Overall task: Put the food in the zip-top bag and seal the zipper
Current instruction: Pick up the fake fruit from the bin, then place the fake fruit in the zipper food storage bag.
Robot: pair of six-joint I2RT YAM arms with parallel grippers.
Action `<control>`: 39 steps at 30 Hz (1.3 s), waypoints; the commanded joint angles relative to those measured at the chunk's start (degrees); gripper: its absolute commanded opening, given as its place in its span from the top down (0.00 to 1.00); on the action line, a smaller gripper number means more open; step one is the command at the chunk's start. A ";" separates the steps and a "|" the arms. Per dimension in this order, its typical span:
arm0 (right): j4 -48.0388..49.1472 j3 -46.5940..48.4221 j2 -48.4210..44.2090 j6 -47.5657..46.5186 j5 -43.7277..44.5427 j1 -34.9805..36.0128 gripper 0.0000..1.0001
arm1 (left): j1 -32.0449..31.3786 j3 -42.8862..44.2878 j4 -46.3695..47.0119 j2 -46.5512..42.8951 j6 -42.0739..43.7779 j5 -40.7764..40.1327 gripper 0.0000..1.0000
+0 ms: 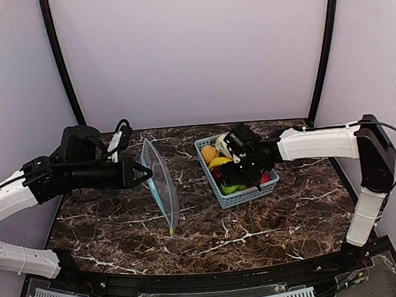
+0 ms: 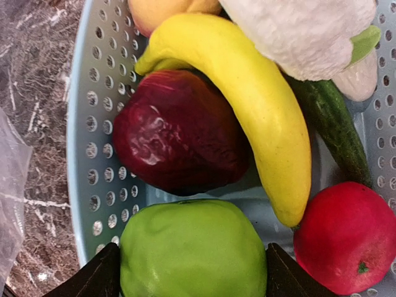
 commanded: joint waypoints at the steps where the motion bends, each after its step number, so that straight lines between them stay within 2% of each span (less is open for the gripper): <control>1: 3.03 -2.09 -7.05 -0.13 1.09 -0.44 0.33 | 0.44 -0.52 -0.38 -0.79 -0.73 -0.08 0.99; 16: 7.36 -6.40 -20.44 -3.76 1.43 -0.38 0.36 | 0.69 -1.53 3.83 1.85 -3.24 3.20 0.99; 19: 9.84 -7.59 -23.12 -4.94 -1.03 -0.38 0.37 | 0.83 -1.25 5.36 3.40 -3.23 4.67 0.99; 25: 18.47 -10.70 -29.15 -5.80 -11.38 0.32 0.40 | 0.95 0.53 8.07 7.82 -3.13 8.66 0.99; 33: 32.26 -13.77 -34.55 -6.57 -20.27 8.45 0.42 | 1.12 2.25 9.53 10.87 -2.59 10.41 0.99; 39: 40.40 -14.60 -32.48 -7.57 -22.45 15.95 0.42 | 1.20 2.41 9.55 11.04 -1.82 10.96 0.99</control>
